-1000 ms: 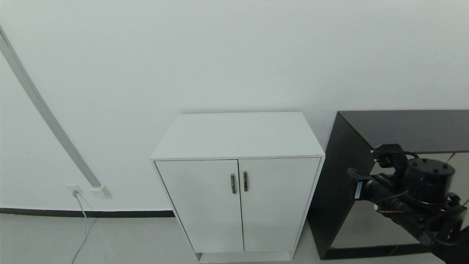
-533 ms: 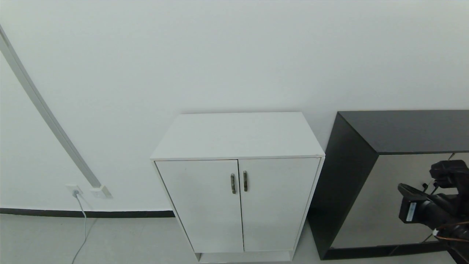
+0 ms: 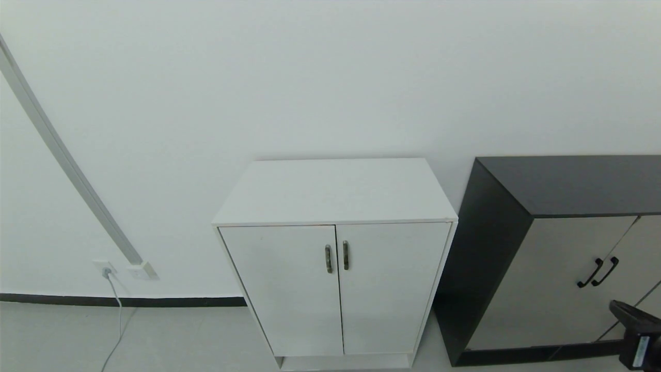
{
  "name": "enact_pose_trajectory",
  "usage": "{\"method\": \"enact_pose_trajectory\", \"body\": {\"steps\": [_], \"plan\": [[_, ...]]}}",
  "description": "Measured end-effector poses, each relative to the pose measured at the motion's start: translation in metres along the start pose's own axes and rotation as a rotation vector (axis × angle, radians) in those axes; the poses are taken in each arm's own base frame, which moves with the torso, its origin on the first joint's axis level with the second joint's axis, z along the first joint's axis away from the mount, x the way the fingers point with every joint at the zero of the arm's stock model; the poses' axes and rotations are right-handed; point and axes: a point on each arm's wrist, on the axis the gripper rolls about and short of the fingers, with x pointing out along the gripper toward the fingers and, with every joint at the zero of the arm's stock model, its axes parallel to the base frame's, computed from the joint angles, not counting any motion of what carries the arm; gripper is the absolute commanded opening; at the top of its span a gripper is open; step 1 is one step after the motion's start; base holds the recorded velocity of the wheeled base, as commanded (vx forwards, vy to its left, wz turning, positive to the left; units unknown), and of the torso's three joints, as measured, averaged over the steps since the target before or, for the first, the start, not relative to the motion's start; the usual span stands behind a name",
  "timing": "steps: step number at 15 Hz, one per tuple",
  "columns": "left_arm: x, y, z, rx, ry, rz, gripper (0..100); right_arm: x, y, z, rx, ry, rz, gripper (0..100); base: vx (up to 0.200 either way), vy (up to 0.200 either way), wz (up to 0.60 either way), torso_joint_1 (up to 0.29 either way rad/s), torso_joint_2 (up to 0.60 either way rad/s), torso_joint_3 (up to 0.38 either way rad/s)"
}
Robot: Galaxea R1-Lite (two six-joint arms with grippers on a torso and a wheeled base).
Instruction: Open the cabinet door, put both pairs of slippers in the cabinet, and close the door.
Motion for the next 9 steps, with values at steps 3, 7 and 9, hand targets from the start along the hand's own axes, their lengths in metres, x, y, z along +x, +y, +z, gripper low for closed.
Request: {"method": "enact_pose_trajectory", "body": {"steps": [3,7,9], "plan": [[0.0,0.0,0.0,0.0,0.0,0.0,0,-0.026,-0.007,-0.012,-0.011,0.05,0.041,0,0.0,0.0,0.0,0.0,0.0,0.0],[0.0,0.0,0.0,-0.005,0.0,0.0,0,-0.06,-0.015,-0.036,-0.021,0.109,0.097,0,0.0,0.0,0.0,0.0,0.0,0.0],[0.0,0.0,0.0,-0.004,0.0,0.0,0,-0.075,-0.018,-0.048,-0.018,0.114,0.143,0,0.0,0.0,0.0,0.0,0.0,0.0]]}}
